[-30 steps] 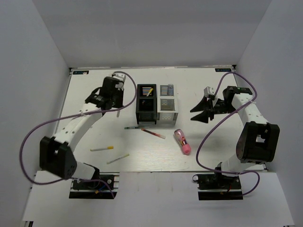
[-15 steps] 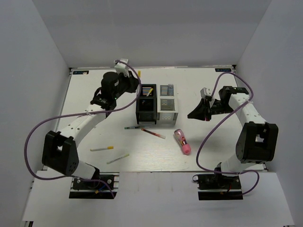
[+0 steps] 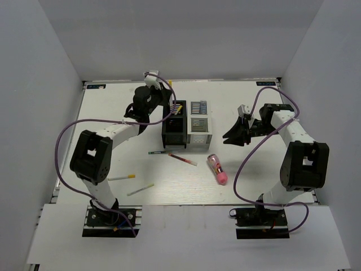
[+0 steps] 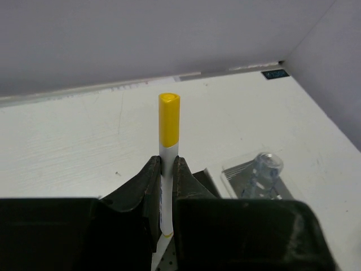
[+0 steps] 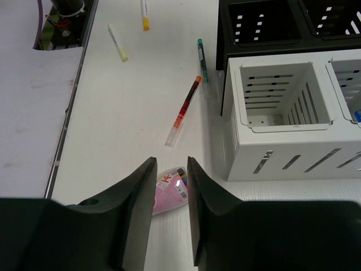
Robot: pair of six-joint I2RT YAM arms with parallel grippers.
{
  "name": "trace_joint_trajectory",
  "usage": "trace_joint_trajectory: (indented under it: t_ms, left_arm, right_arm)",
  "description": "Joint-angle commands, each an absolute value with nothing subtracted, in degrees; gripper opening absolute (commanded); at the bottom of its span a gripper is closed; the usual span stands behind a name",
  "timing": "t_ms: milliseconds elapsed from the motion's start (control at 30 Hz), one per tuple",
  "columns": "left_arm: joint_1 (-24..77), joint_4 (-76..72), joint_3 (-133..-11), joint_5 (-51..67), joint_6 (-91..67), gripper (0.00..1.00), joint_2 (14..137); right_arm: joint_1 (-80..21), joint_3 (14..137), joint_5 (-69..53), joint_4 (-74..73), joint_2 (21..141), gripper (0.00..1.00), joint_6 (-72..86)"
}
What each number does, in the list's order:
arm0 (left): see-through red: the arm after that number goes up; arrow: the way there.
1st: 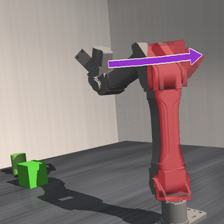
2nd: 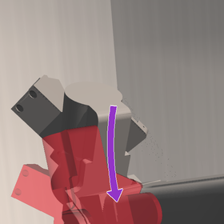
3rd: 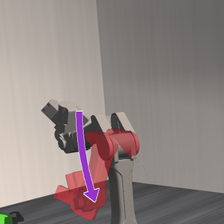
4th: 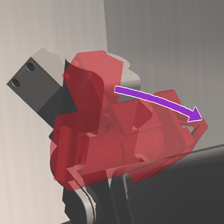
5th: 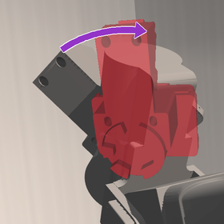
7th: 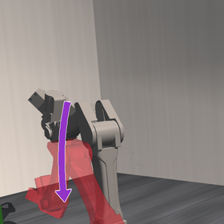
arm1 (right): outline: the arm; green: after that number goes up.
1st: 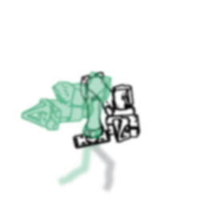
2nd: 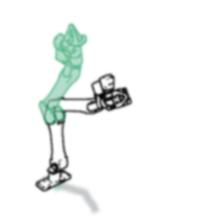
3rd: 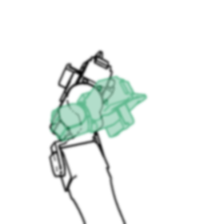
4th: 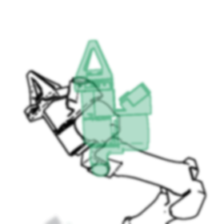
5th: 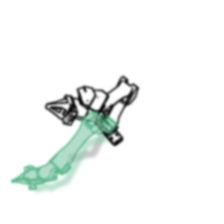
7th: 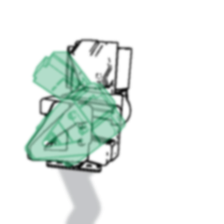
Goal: Sort the stationery into containers
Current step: Place the pen in the storage box.
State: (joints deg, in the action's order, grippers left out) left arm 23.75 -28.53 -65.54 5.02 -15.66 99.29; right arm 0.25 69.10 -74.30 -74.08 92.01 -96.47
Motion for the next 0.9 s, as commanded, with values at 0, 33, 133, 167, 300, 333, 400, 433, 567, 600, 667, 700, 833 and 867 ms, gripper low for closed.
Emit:
trace_joint_trajectory:
  t_ms: [0, 33, 133, 167, 300, 333, 400, 433, 567, 600, 667, 700, 833, 867]
  left_arm:
    - [23.8, -30.7, -66.8, 4.2, -16.1, 0.00, 100.5]
    - [23.8, -30.7, -66.8, 4.2, -16.1, 0.00, 101.2]
    - [23.8, -29.8, -67.3, 4.8, -16.1, 0.24, 101.8]
    - [23.8, -29.1, -67.3, 4.8, -16.1, 0.33, 101.8]
    - [24.3, -28.5, -68.6, 6.0, -15.6, 0.79, 101.1]
    - [24.3, -27.9, -69.4, 6.0, -15.0, 0.85, 100.4]
    - [24.3, -25.9, -70.6, 6.8, -14.5, 0.96, 99.7]
    - [24.9, -25.1, -71.2, 6.8, -14.5, 0.99, 98.7]
    - [25.4, -23.3, -69.9, 7.6, -14.0, 0.99, 92.9]
    - [25.4, -21.3, -68.6, 7.6, -13.4, 0.99, 89.0]
    - [25.4, -17.9, -67.0, 5.5, -12.7, 0.99, 84.1]
    - [25.4, -14.0, -66.1, 4.8, -12.7, 0.99, 81.5]
    - [25.4, -4.5, -58.3, 1.5, -10.0, 0.99, 65.9]
    - [24.8, -2.7, -56.6, -1.2, -11.0, 0.99, 59.1]
  right_arm:
    - [0.1, 70.2, -75.1, -75.1, 92.0, 0.36, -97.6]
    - [0.1, 70.4, -75.1, -75.0, 92.1, 0.43, -97.6]
    - [0.1, 70.7, -74.7, -75.0, 92.5, 0.55, -97.6]
    - [0.1, 70.8, -74.4, -75.0, 92.7, 0.59, -97.6]
    - [-1.6, 71.0, -74.2, -75.0, 93.4, 0.66, -97.9]
    - [-1.8, 71.1, -74.1, -75.0, 93.5, 0.66, -97.8]
    - [-1.9, 71.5, -74.0, -75.0, 93.7, 0.69, -97.8]
    - [-2.2, 71.8, -74.0, -75.0, 93.6, 0.70, -97.6]
    - [-3.7, 73.0, -73.4, -75.0, 93.0, 0.82, -97.6]
    - [-4.0, 73.9, -73.3, -75.0, 92.8, 0.90, -97.6]
    - [-6.2, 74.1, -73.0, -75.1, 91.9, 0.90, -98.7]
    - [-7.0, 74.2, -72.4, -75.0, 91.4, 0.90, -99.0]
    - [-15.3, 74.4, -69.2, -67.2, 88.2, 0.85, -93.5]
    - [-18.3, 74.3, -68.5, -64.6, 87.3, 0.83, -91.0]
